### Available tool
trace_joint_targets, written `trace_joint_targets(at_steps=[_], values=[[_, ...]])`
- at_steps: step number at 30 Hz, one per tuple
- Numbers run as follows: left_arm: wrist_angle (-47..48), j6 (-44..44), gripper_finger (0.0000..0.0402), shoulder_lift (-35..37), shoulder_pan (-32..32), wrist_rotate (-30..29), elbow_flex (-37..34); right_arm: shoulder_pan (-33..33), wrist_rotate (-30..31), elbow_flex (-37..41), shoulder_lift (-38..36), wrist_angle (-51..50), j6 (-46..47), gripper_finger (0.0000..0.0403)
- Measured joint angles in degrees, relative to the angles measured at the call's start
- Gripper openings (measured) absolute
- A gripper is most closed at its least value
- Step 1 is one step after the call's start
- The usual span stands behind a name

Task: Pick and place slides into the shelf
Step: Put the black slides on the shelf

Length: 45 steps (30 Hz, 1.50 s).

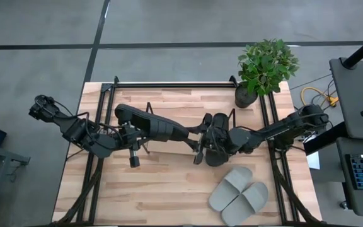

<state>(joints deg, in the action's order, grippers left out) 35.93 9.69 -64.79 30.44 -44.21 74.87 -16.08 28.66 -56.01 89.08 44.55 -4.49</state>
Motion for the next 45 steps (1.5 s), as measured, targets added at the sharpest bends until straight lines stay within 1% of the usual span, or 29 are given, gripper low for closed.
trace_joint_targets(at_steps=[4,5,14,17,21,23,26,29,31,34,38,41,45], values=[[0.1,-0.2,0.0,0.0,0.0,-0.1,0.0,0.1,0.6,0.0,0.0,-0.9,-0.5,0.0051],[0.1,-0.2,0.0,0.0,0.0,-0.2,0.0,0.1,0.7,0.0,-0.1,-0.9,-1.1,0.0041],[0.1,-1.5,0.0003,0.0,0.0,0.1,0.0,0.4,0.5,0.0,-0.2,-1.3,-1.5,0.004],[0.0,-3.5,0.0024,0.0,0.0,0.2,0.0,0.4,0.8,0.1,-0.2,-1.3,-1.6,0.004],[-0.1,-10.1,0.0072,0.1,0.0,-0.6,0.0,0.4,4.9,0.1,-0.5,-1.8,-3.0,0.004],[-0.2,-11.8,0.0096,0.1,0.0,-3.6,0.0,0.4,7.9,0.2,-0.9,-3.4,-3.5,0.004],[-0.1,-14.2,0.0125,0.2,0.0,-8.9,0.1,0.5,9.2,0.7,-2.0,-5.6,-3.1,0.004],[-0.3,-16.4,0.0143,0.7,0.0,-11.1,0.1,0.5,10.9,1.5,-3.0,-5.4,-2.8,0.004],[-0.1,-16.8,0.0152,0.8,0.0,-11.8,0.1,0.5,13.4,2.1,-3.5,-5.6,-2.6,0.004],[0.4,-16.8,0.016,0.8,0.0,-12.9,0.1,0.4,16.7,3.4,-4.3,-5.9,-1.1,0.004],[0.8,-18.6,0.0161,0.9,0.5,-17.4,0.1,0.2,19.6,5.1,-6.8,-9.0,1.5,0.004],[0.9,-21.9,0.0161,0.9,1.0,-22.2,0.1,-0.6,21.4,7.5,-10.1,-9.5,2.8,0.004],[0.6,-22.5,0.0161,0.9,1.3,-30.0,0.1,-1.7,21.5,11.3,-15.1,-8.9,7.2,0.004]])
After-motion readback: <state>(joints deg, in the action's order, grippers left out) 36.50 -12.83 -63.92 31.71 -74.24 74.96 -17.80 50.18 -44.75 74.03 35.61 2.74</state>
